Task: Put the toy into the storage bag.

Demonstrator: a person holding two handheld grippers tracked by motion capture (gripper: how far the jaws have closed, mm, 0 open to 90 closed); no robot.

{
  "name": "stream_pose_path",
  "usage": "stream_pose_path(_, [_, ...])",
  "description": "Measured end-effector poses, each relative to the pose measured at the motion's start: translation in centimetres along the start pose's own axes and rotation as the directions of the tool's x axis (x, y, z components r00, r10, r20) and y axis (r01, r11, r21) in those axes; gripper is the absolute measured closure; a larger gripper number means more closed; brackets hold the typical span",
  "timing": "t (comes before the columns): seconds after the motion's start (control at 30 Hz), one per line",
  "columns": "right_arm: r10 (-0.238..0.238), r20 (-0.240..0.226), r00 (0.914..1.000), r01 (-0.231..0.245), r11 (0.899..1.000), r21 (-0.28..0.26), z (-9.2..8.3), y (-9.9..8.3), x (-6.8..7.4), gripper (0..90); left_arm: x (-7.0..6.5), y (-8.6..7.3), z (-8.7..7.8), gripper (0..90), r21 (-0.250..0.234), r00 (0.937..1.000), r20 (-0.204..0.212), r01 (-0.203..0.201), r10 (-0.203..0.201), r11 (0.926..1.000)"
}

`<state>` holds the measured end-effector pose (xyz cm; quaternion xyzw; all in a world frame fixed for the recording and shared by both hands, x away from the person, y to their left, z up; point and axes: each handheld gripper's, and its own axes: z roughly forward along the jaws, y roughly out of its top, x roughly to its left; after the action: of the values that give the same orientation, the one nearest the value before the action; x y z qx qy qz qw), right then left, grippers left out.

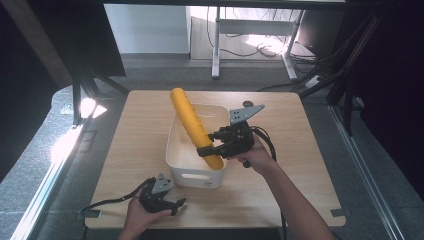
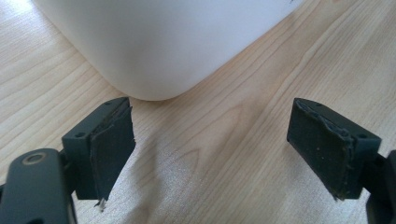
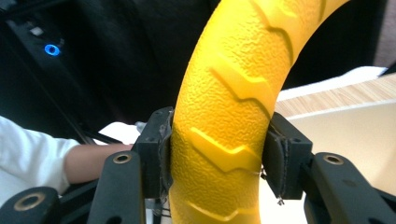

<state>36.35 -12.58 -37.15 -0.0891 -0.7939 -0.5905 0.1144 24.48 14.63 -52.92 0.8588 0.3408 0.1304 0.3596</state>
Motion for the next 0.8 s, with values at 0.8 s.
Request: stream_pose_path(0.8, [-0.13, 0.249, 0.9598, 0.147, 0.988, -0.052, -3.1, -1.9, 1.8, 30.1, 0.0, 0.0, -0.1, 15.0, -0.001, 0.9999, -0.006, 0.01, -0.01, 0.9999])
